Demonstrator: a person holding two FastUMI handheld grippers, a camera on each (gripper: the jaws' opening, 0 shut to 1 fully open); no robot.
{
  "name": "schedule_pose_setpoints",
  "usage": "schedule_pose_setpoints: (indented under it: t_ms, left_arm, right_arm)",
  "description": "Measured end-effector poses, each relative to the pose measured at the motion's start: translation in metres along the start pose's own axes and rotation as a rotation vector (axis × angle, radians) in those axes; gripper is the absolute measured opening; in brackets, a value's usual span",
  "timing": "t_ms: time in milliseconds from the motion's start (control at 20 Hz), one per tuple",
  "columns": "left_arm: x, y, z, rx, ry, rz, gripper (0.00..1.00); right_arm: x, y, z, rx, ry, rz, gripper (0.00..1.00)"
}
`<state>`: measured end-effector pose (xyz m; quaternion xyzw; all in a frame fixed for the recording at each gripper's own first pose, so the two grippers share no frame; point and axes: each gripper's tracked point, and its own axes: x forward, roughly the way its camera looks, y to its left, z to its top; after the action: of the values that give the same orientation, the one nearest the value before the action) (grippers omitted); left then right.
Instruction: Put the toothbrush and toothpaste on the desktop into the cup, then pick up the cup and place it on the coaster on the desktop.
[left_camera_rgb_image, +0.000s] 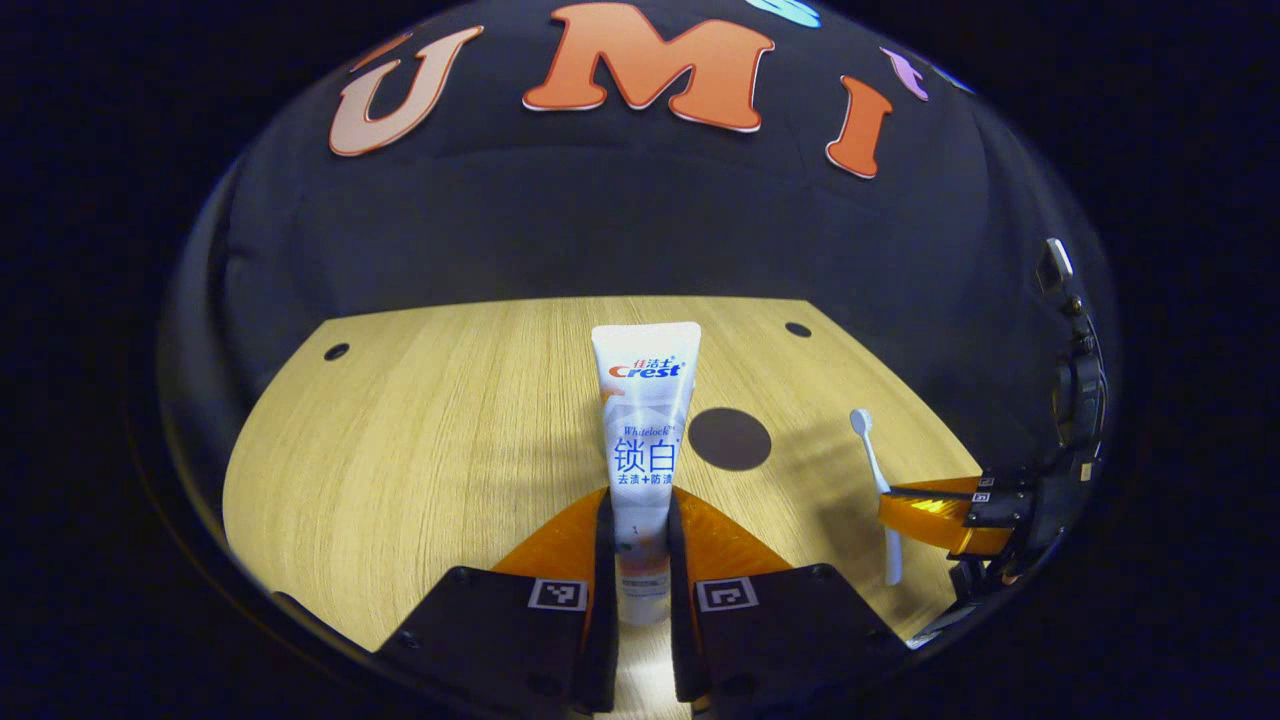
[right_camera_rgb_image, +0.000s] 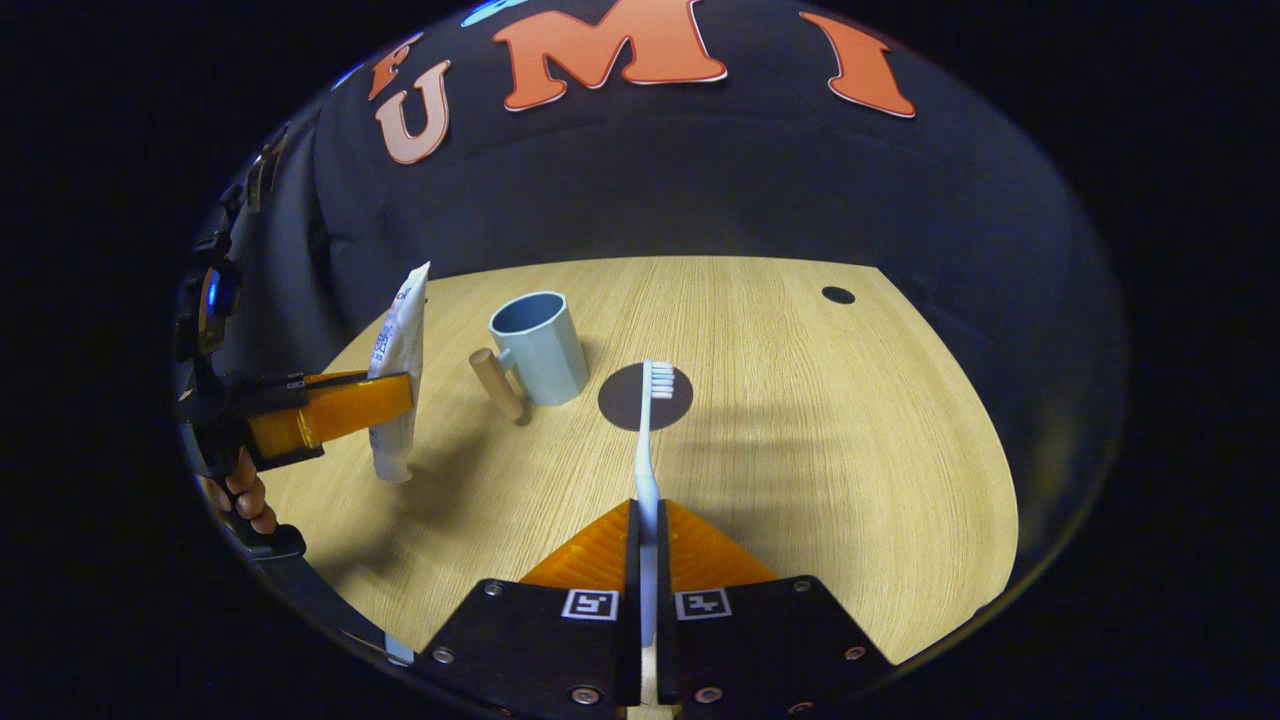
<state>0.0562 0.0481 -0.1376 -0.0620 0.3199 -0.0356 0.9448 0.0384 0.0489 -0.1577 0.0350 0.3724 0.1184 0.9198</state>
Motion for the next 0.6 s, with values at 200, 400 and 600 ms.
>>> schedule_pose_setpoints:
  t_ms: [200, 400, 600]
  left_arm:
    - [0.003, 0.007, 0.027, 0.005, -0.124, 0.019, 0.27]
    - [0.012, 0.005, 0.056, -0.024, -0.249, 0.005, 0.26]
    - [0.023, 0.008, 0.085, -0.044, -0.373, 0.003, 0.25]
  right_arm:
    - [-0.004, 0.0, 0.014, -0.006, -0.092, 0.0, 0.06]
    - [-0.013, -0.005, 0.028, -0.034, -0.172, -0.01, 0.06]
    - [-0.017, -0.007, 0.048, -0.067, -0.296, 0.012, 0.06]
